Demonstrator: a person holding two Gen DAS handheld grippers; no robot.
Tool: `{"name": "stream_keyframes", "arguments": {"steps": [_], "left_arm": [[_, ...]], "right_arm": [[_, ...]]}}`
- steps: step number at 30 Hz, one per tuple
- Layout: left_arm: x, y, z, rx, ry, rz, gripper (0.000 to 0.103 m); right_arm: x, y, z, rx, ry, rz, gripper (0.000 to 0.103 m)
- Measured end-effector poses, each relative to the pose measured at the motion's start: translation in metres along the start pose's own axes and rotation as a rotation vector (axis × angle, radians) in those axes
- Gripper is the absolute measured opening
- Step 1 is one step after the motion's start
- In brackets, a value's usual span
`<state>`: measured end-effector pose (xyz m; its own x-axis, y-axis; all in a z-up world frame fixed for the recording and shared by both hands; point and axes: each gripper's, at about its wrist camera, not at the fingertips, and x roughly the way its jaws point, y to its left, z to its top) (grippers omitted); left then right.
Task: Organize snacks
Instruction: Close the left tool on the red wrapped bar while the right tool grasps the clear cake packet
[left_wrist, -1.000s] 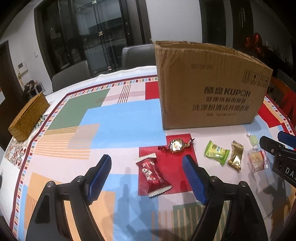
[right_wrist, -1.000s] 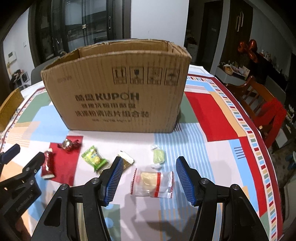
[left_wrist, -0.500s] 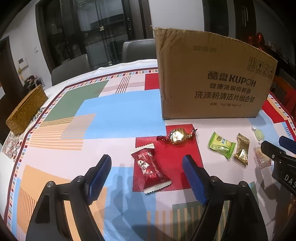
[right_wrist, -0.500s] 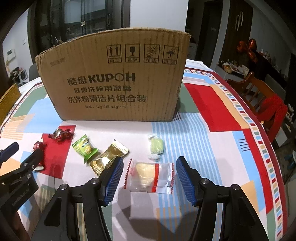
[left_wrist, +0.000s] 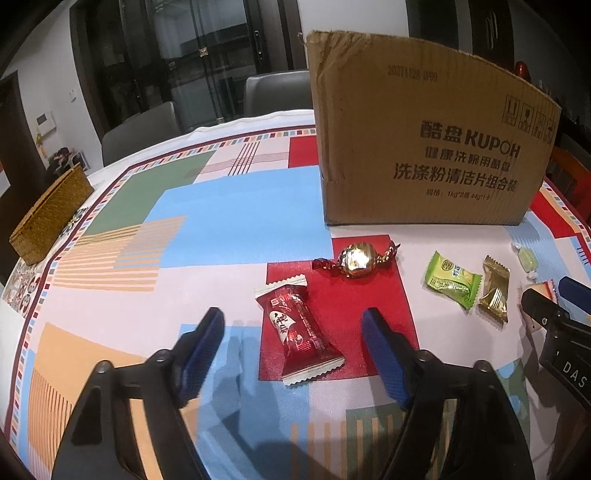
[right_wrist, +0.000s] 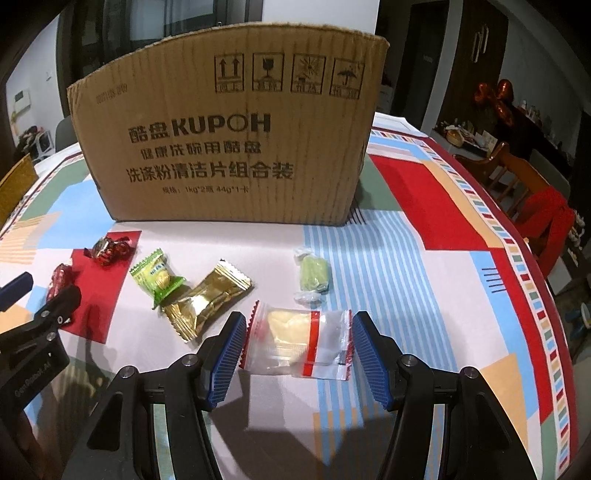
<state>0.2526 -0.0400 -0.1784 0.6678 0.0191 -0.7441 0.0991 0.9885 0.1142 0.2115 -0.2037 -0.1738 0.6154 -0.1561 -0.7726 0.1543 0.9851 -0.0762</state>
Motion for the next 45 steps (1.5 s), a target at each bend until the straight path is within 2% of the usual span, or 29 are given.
{"name": "stream_keyframes", "arguments": {"steps": [7, 13, 16, 19, 24, 27, 45], "left_arm": [[0.006, 0.001, -0.001, -0.001, 0.015, 0.005, 0.066], [0.010, 0.000, 0.001, 0.007, 0.027, -0.011, 0.048], [0.010, -0.001, 0.001, 0.016, 0.026, -0.003, 0.040], [0.010, -0.003, 0.001, 0.025, 0.028, -0.009, 0.024], [0.009, -0.003, 0.001, 0.029, 0.026, -0.013, 0.022], [0.009, -0.004, 0.000, 0.031, 0.025, -0.015, 0.022], [-0.002, -0.002, 0.004, 0.022, 0.009, -0.029, 0.022]], "right_arm": [[0.004, -0.001, -0.001, 0.013, 0.008, 0.007, 0.061], [0.007, -0.001, -0.002, 0.027, 0.016, 0.017, 0.060], [0.008, -0.002, -0.001, 0.032, 0.016, 0.027, 0.055], [0.008, -0.002, -0.001, 0.034, 0.016, 0.033, 0.049], [0.009, -0.004, 0.002, 0.026, 0.009, 0.036, 0.036], [0.009, -0.003, 0.003, 0.020, 0.006, 0.036, 0.034], [-0.004, -0.004, 0.008, 0.028, -0.020, 0.036, 0.032]]}}
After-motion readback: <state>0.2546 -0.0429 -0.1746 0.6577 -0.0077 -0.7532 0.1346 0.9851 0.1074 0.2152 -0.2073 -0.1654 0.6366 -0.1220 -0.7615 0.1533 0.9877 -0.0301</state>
